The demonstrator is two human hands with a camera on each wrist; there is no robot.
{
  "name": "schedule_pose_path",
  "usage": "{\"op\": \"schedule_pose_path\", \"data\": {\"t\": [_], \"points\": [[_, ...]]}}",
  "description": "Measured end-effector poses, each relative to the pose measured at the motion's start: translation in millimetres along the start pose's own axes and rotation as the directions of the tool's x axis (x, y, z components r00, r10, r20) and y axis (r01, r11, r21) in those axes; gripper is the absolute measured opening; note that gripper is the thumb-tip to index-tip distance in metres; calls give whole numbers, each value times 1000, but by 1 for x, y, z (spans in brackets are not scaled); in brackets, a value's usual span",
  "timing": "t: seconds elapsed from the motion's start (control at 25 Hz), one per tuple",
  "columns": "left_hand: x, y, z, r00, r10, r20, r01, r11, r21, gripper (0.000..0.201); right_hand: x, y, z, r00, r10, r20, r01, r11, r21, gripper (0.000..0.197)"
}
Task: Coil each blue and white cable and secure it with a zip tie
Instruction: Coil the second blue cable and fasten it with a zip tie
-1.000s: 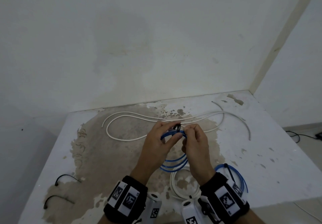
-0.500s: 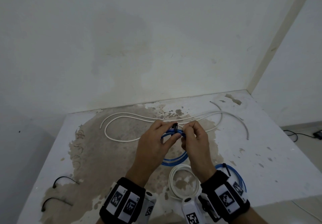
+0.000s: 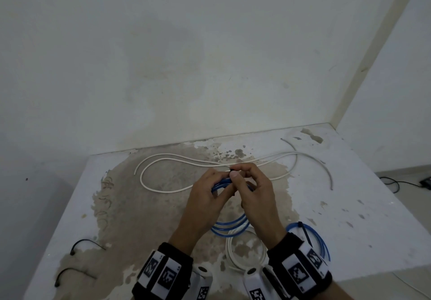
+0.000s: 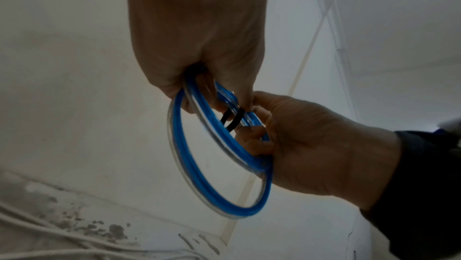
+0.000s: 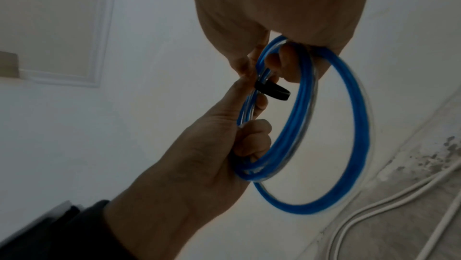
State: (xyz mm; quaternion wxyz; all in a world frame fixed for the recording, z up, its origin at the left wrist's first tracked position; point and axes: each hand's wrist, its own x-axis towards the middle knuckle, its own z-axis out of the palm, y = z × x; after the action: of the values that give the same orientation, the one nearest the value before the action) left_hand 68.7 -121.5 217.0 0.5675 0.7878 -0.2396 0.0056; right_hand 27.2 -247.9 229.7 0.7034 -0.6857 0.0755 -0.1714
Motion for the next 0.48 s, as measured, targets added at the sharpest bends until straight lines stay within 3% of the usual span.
{"op": "schedule_pose_path", "data": {"t": [0.28, 0.48], "points": [[-3, 0, 6, 994, -103, -33, 100, 992, -80, 15, 6, 2, 2, 986, 166, 0, -164, 976, 140, 9], [3, -3, 9, 984, -165, -70, 162, 986, -46, 13, 20, 6, 1, 971, 234, -43, -222, 956, 194, 8]]}}
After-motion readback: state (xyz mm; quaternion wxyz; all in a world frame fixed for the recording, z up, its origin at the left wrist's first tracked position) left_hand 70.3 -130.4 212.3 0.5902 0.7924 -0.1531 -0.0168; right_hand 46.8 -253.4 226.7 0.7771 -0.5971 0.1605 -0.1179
